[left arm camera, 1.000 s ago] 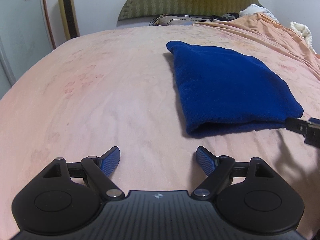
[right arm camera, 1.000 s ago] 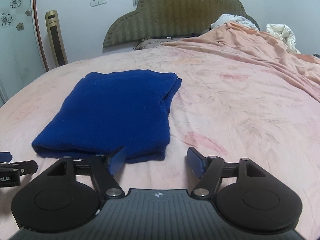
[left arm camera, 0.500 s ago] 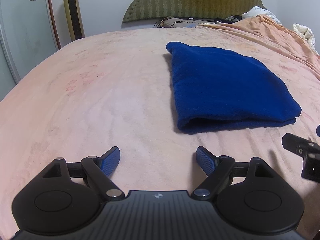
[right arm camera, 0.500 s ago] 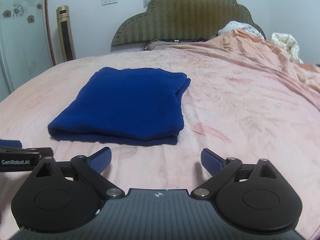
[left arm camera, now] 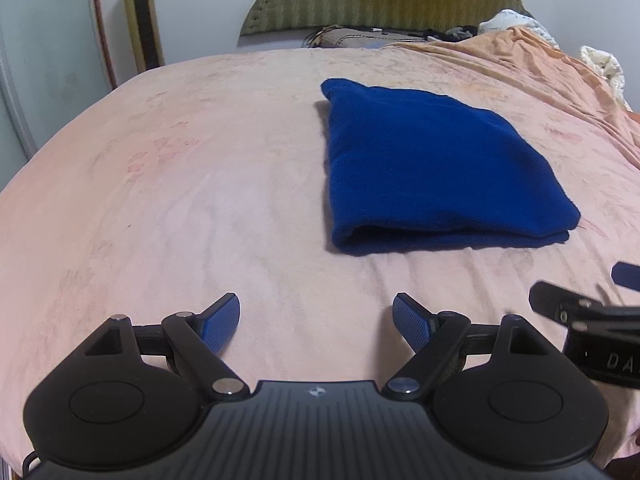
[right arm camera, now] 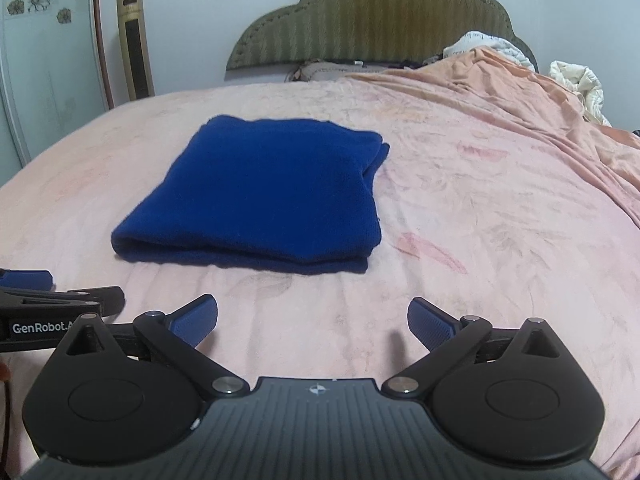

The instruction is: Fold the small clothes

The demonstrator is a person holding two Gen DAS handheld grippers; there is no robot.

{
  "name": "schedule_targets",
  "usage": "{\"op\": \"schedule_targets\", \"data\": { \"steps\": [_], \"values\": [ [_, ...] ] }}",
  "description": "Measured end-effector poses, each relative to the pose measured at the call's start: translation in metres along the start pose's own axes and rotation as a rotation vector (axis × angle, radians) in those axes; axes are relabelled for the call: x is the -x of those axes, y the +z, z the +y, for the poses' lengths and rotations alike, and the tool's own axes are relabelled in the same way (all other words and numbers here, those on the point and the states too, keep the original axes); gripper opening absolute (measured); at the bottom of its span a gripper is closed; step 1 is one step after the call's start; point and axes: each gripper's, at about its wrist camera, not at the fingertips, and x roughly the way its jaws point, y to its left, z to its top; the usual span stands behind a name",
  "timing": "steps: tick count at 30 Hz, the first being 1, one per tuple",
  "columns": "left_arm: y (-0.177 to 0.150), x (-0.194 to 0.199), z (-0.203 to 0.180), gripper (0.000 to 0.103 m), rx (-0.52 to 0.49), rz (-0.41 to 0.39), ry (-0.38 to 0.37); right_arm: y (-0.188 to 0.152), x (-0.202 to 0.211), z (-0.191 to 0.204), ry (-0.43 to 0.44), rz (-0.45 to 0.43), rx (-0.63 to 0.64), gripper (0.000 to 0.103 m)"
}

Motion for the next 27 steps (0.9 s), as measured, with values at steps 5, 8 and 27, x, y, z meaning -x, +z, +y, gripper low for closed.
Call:
{"op": "schedule_targets", "data": {
  "steps": [5,8,27],
  "values": [
    [-0.0007,0.0008,0.0021,0.084,0.013,0.001,0.017,-0.0016,-0.0024,-0.0013,0.018,0.017,0.001,0.103],
    [-0.0013,0.0002,0.0013,0.084,0.020,0.006,0.021,-0.0026,-0.0020,-0.0007,0.024,0.016,0.006,0.103],
    [-0.0043,0.0003,-0.0060,0.084,0.004,0.004,0.054,-0.0031,0.0000,-0.0090,0.010,0.017,-0.013,0.103]
  ]
}}
